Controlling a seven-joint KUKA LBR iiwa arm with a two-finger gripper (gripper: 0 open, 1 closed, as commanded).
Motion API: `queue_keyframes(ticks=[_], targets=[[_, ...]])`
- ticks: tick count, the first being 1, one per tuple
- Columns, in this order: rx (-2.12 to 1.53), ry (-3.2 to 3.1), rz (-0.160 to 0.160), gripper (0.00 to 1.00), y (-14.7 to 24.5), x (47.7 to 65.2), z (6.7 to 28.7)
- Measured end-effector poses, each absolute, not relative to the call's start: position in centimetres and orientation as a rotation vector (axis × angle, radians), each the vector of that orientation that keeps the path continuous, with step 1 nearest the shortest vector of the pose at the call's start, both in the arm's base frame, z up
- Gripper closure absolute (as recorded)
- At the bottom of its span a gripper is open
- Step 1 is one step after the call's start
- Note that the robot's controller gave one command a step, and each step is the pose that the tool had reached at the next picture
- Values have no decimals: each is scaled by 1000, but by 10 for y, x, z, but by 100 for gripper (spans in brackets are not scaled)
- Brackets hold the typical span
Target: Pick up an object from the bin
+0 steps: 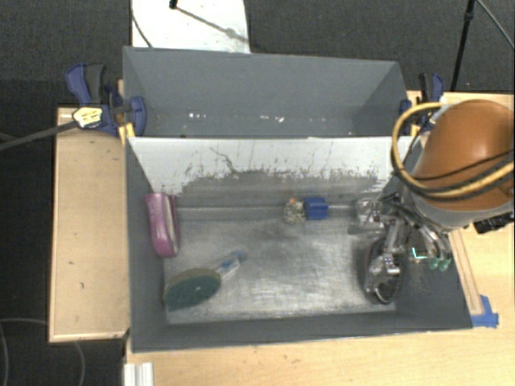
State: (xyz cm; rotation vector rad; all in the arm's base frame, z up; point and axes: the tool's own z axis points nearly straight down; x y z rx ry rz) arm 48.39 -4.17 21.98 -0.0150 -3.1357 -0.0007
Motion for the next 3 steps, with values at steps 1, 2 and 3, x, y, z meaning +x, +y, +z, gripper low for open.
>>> queue_keyframes(ticks=[1,2,3], targets=[[-200,-3136,0,0,-65,557,127],[-230,-3145,-3,0,-37,565,229],[-238,-3132,-2,0,-20,594,175]])
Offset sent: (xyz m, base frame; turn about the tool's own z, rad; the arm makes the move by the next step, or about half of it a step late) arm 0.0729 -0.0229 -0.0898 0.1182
